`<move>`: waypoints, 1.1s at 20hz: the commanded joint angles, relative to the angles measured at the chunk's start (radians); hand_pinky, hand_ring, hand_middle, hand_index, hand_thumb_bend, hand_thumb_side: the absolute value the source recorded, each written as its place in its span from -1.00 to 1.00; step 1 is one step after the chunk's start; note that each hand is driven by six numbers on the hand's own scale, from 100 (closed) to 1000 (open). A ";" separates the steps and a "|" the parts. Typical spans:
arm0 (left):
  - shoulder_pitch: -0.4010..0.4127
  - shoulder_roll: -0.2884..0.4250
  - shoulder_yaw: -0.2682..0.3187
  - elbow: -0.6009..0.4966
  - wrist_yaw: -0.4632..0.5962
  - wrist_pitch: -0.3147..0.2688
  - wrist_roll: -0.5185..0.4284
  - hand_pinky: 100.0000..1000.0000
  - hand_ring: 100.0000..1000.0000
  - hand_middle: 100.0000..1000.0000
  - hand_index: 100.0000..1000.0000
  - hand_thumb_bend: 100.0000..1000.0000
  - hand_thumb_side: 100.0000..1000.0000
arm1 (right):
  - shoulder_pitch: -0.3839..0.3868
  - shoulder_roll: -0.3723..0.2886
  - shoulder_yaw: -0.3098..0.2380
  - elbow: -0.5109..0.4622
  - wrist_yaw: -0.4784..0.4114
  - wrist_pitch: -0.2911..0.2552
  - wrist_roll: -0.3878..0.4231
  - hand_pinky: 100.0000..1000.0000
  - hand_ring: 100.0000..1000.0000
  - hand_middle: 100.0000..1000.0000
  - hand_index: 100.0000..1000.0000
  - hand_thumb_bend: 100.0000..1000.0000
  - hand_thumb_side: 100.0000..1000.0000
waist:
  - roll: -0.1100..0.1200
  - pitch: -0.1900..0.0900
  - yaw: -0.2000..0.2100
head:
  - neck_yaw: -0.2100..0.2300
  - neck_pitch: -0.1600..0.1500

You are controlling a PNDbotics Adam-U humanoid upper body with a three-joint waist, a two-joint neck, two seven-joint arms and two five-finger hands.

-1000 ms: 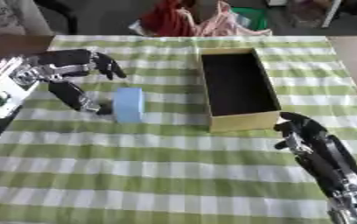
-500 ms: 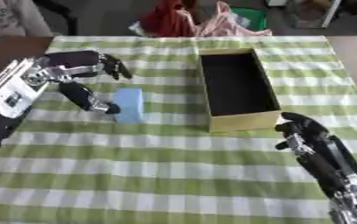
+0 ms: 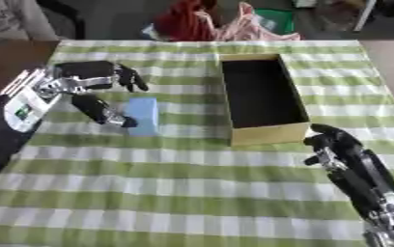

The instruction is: Pick up objects on the table and place them in the box.

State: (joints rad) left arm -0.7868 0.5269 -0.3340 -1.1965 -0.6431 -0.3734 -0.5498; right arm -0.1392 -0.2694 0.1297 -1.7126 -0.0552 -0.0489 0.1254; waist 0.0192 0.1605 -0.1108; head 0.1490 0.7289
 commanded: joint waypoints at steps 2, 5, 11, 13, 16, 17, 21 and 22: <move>-0.029 0.003 0.016 0.017 -0.024 -0.005 -0.001 0.49 0.43 0.51 0.74 -0.14 0.25 | -0.005 -0.014 -0.003 -0.011 -0.002 -0.001 0.001 0.07 0.58 0.17 0.64 -1.00 0.05 | -0.001 -0.014 -0.003 | 0.005 0.006; -0.032 -0.007 0.020 0.037 -0.042 -0.009 -0.004 0.49 0.43 0.51 0.74 -0.14 0.25 | -0.006 -0.014 -0.003 -0.011 -0.002 -0.001 0.001 0.07 0.58 0.17 0.64 -1.00 0.06 | 0.000 -0.014 -0.004 | 0.005 0.006; -0.036 -0.022 0.027 0.068 -0.075 -0.014 0.004 0.49 0.43 0.51 0.75 -0.15 0.25 | -0.007 -0.013 -0.003 -0.010 -0.002 -0.001 0.001 0.07 0.58 0.17 0.64 -1.00 0.06 | 0.001 -0.013 -0.006 | 0.004 0.006; -0.036 -0.025 0.028 0.074 -0.084 -0.015 0.008 0.48 0.43 0.51 0.75 -0.15 0.25 | -0.007 -0.012 -0.002 -0.009 -0.002 -0.001 0.001 0.07 0.58 0.17 0.64 -1.00 0.06 | 0.002 -0.013 -0.007 | 0.004 0.006; -0.034 -0.029 0.028 0.083 -0.096 -0.017 0.011 0.48 0.42 0.50 0.74 -0.15 0.25 | -0.008 -0.012 -0.002 -0.009 -0.002 -0.001 0.001 0.07 0.58 0.17 0.64 -1.00 0.07 | 0.002 -0.012 -0.007 | 0.003 0.007; -0.034 -0.030 0.028 0.086 -0.099 -0.017 0.013 0.48 0.42 0.49 0.74 -0.15 0.25 | -0.008 -0.012 -0.002 -0.009 -0.002 -0.001 0.001 0.07 0.58 0.17 0.64 -1.00 0.07 | 0.002 -0.012 -0.007 | 0.003 0.007; -0.036 -0.031 0.029 0.091 -0.107 -0.019 0.016 0.46 0.38 0.45 0.73 -0.17 0.21 | -0.008 -0.012 -0.001 -0.009 -0.002 0.000 0.002 0.07 0.58 0.17 0.64 -1.00 0.07 | 0.002 -0.012 -0.007 | 0.003 0.007; -0.036 -0.032 0.029 0.092 -0.110 -0.019 0.016 0.46 0.38 0.45 0.73 -0.17 0.21 | -0.009 -0.012 -0.001 -0.009 -0.002 0.000 0.002 0.07 0.58 0.17 0.64 -1.00 0.07 | 0.002 -0.012 -0.007 | 0.003 0.007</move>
State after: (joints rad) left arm -0.8012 0.4826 -0.3156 -1.0982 -0.7451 -0.3920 -0.5382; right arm -0.1398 -0.2691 0.1299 -1.7099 -0.0552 -0.0483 0.1262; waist 0.0228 0.1607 -0.1170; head 0.1493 0.7335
